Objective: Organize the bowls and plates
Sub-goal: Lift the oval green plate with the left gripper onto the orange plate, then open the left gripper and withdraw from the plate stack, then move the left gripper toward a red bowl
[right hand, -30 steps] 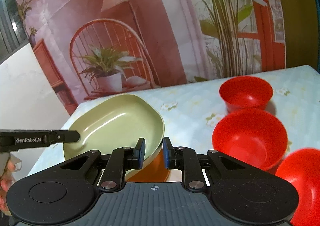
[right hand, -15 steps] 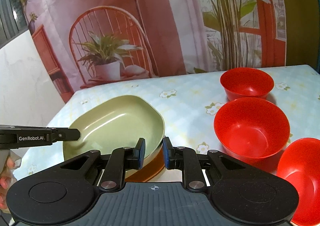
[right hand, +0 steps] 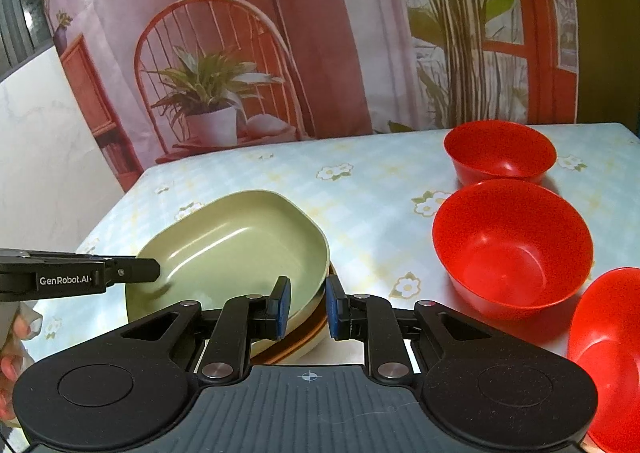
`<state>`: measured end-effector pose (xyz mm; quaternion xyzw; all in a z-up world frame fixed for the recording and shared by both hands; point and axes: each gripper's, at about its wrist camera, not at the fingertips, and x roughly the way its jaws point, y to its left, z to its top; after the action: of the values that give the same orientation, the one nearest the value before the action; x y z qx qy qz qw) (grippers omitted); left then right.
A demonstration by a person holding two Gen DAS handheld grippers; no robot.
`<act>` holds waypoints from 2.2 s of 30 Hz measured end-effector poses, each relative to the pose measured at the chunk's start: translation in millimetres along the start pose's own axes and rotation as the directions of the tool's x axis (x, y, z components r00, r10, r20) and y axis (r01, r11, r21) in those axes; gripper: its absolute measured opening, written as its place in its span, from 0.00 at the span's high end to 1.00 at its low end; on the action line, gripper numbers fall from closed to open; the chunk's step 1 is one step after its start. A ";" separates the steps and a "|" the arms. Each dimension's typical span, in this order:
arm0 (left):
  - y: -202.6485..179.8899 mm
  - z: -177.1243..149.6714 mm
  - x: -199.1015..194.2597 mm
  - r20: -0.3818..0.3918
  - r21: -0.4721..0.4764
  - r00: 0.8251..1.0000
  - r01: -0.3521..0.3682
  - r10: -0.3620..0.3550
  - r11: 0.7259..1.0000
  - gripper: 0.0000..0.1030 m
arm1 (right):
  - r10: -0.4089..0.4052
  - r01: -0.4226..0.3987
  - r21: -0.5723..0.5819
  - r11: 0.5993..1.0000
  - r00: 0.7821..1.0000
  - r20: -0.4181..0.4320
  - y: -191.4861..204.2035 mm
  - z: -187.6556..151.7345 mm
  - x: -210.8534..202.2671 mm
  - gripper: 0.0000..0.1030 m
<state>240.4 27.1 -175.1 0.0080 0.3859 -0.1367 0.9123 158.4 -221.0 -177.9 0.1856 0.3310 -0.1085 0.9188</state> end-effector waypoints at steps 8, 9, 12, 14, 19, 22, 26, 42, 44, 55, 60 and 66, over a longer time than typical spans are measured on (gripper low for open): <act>-0.7 -2.5 4.4 -0.001 0.006 1.000 -0.008 0.008 1.000 0.88 | -0.004 0.004 -0.016 1.000 1.000 0.001 0.4 -2.3 4.2 0.82; -0.7 -2.8 4.5 -0.002 0.005 1.000 -0.006 0.006 1.000 0.88 | -0.005 0.005 -0.018 1.000 1.000 0.001 0.5 -2.2 4.4 0.82; -1.5 -4.1 4.1 -0.001 0.008 1.000 -0.008 0.008 1.000 0.88 | -0.004 0.004 -0.021 1.000 1.000 0.003 0.7 -4.1 3.4 0.82; -1.4 -5.1 3.5 0.001 0.010 1.000 -0.009 0.009 1.000 0.88 | -0.004 0.004 -0.022 1.000 1.000 0.004 0.8 -4.4 3.3 0.82; -1.9 -6.0 3.4 0.004 0.016 1.000 -0.011 0.011 1.000 0.88 | -0.004 0.004 -0.029 1.000 1.000 0.006 1.9 -5.2 2.1 0.81; -2.1 -6.0 3.5 0.005 0.020 1.000 -0.012 0.012 1.000 0.88 | -0.003 0.004 -0.027 1.000 1.000 0.007 2.2 -5.7 2.0 0.81; -0.9 -8.5 4.1 0.013 0.013 1.000 -0.014 0.014 1.000 0.85 | -0.008 0.008 -0.027 1.000 1.000 0.009 2.2 -5.6 1.5 0.81; -12.8 -21.2 -20.6 0.086 -0.056 0.996 -0.012 0.017 0.998 0.77 | -0.026 0.029 -0.065 0.997 0.999 0.048 -2.2 -11.6 -12.1 0.77; -15.7 -24.2 -26.0 0.098 -0.076 0.995 -0.012 0.019 0.997 0.77 | -0.030 0.035 -0.080 0.996 0.998 0.062 -2.1 -12.5 -16.2 0.77; -35.6 -11.7 -45.7 0.142 -0.084 0.990 0.008 0.004 0.996 0.76 | -0.029 0.046 -0.109 0.993 0.988 0.150 -12.5 2.6 -51.2 0.77; -55.5 1.8 -53.5 0.161 -0.038 0.987 0.022 -0.016 0.999 0.76 | -0.020 0.044 -0.127 0.991 0.982 0.186 -26.5 23.4 -69.0 0.77; -83.3 23.0 -58.4 0.185 0.001 0.982 0.044 -0.043 0.999 0.76 | -0.020 0.055 -0.139 0.989 0.970 0.241 -49.7 58.1 -91.5 0.77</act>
<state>196.4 -41.6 -110.0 -0.0145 0.3000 -0.1561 0.9410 106.0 -283.1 -90.6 0.0978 0.2286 -0.1229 0.9608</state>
